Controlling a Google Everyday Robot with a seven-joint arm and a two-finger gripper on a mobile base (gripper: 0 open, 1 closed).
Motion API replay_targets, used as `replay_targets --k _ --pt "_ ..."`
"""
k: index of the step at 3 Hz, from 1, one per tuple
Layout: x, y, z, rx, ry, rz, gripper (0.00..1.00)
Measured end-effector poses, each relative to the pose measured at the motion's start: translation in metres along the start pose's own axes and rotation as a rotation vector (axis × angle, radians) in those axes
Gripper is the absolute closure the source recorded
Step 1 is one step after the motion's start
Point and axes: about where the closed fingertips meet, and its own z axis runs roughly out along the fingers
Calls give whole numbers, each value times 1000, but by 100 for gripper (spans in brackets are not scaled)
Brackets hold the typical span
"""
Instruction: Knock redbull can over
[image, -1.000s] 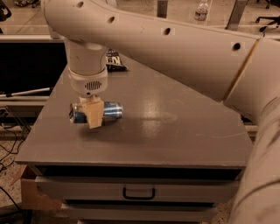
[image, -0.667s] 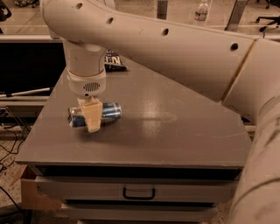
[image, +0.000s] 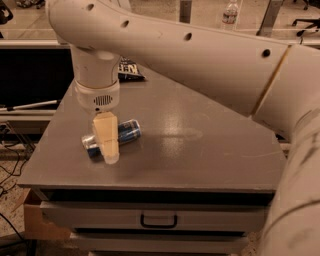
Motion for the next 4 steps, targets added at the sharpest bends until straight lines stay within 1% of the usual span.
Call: replay_targets --k 1,2,3,4 --pt "0 0 1 -2 -13 6 0" --pt "11 1 1 -2 -34 42 0" --pt "29 2 2 1 -38 84 0" --pt "72 4 -10 38 18 174 0"
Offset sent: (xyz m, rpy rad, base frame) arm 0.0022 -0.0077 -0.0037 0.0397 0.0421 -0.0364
